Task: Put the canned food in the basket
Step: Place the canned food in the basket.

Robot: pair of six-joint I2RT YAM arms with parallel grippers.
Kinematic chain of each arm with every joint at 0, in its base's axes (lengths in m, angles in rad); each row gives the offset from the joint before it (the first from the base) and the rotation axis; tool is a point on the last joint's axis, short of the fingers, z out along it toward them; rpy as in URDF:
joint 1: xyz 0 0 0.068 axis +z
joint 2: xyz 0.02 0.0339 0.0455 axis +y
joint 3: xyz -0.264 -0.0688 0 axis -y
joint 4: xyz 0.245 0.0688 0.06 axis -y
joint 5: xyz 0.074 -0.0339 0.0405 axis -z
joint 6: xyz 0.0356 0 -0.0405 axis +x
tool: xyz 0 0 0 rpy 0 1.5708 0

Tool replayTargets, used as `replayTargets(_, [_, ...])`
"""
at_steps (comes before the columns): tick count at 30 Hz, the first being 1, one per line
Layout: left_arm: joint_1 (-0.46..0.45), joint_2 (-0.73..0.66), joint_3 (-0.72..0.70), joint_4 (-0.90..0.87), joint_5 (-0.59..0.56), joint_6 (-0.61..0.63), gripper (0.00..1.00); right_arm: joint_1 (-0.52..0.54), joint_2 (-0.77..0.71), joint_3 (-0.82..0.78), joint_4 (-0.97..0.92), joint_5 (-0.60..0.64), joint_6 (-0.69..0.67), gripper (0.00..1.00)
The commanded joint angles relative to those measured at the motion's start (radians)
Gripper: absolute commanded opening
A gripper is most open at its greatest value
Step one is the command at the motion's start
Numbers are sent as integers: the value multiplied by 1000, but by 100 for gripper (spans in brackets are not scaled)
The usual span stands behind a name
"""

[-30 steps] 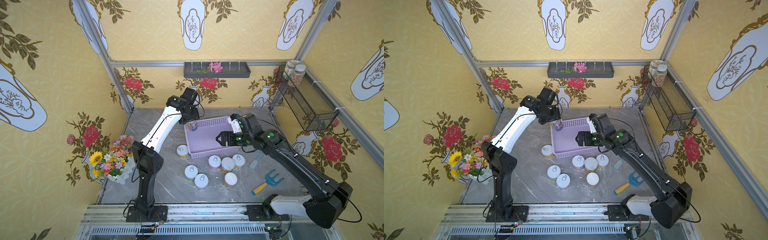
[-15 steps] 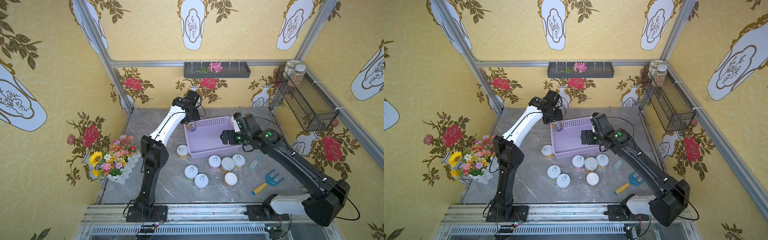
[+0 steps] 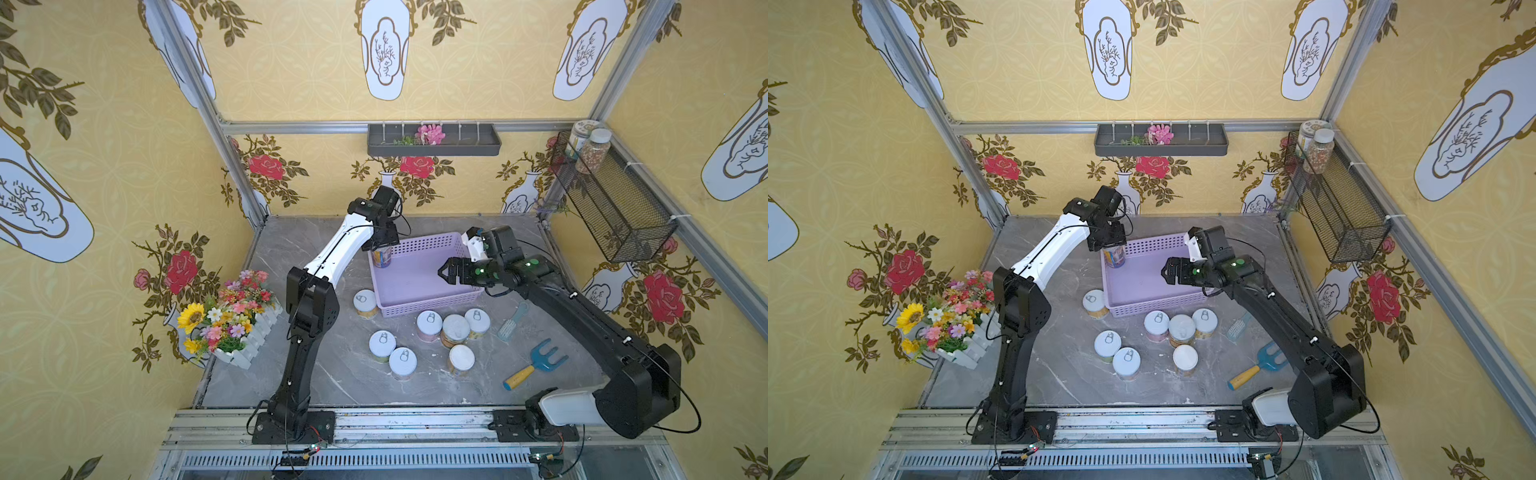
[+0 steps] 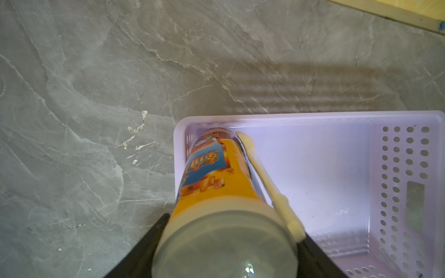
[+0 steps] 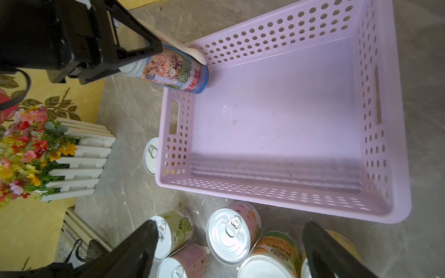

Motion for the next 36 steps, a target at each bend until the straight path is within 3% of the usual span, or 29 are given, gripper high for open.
replayTargets(1, [3,13,-1,64,-16,4,56,-4,7,-1,61,-59,-21,97])
replayTargets(25, [18,72,-42,104,-24,6,61,1,-45,-70,44,-52,15,97])
replayTargets(27, [18,74,-49,109,-20,6,65,2,-48,-71,41,-52,14,97])
replayTargets(32, [18,75,-53,119,-2,1,90,5,-54,-78,40,-49,16,97])
replayTargets(36, [50,73,-52,130,7,-1,99,6,-58,-90,41,-50,15,97])
